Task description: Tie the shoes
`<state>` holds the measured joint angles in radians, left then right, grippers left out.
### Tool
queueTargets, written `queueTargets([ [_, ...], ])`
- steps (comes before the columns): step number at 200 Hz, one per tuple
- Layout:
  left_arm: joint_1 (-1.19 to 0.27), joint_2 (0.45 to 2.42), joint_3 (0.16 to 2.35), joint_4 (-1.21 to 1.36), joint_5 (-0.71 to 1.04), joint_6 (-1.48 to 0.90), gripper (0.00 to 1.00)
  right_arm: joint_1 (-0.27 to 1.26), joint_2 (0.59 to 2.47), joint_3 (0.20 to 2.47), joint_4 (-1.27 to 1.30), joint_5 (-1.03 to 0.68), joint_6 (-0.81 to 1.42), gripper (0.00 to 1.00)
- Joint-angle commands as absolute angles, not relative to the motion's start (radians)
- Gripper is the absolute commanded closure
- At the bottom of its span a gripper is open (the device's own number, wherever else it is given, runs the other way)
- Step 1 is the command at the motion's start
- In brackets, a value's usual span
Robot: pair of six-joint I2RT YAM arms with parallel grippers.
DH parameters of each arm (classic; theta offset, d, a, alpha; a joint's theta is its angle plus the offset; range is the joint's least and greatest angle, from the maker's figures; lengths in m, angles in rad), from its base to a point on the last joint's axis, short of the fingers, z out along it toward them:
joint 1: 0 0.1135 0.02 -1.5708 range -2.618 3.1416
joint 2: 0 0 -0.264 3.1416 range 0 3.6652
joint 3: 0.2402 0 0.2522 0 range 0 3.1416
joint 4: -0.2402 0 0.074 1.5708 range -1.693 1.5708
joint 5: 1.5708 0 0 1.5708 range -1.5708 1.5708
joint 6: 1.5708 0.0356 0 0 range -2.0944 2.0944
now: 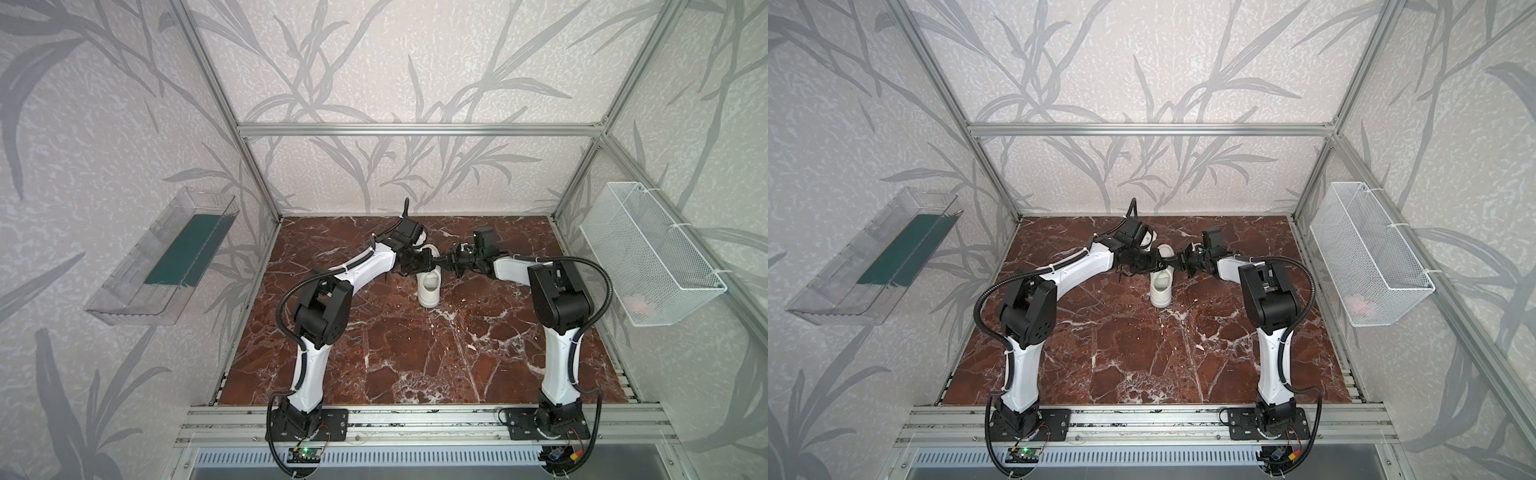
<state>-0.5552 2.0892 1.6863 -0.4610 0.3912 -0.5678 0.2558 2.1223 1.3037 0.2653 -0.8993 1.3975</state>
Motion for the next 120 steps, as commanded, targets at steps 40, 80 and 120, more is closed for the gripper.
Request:
queueTargets([
  [40,-0.547,2.138,1.748,-0.471,0.391,-0.557,0.68,0.253,2.094,1.286,0.293,-0.92,1.404,1.0],
  [80,-0.545,2.157,1.767,-0.48,0.393,-0.553,0.69,0.253,2.095,1.278,0.315,-0.925,1.42,1.0],
  [120,-0.546,2.163,1.772,-0.477,0.393,-0.556,0.74,0.253,2.095,1.278,0.321,-0.927,1.423,1.0],
])
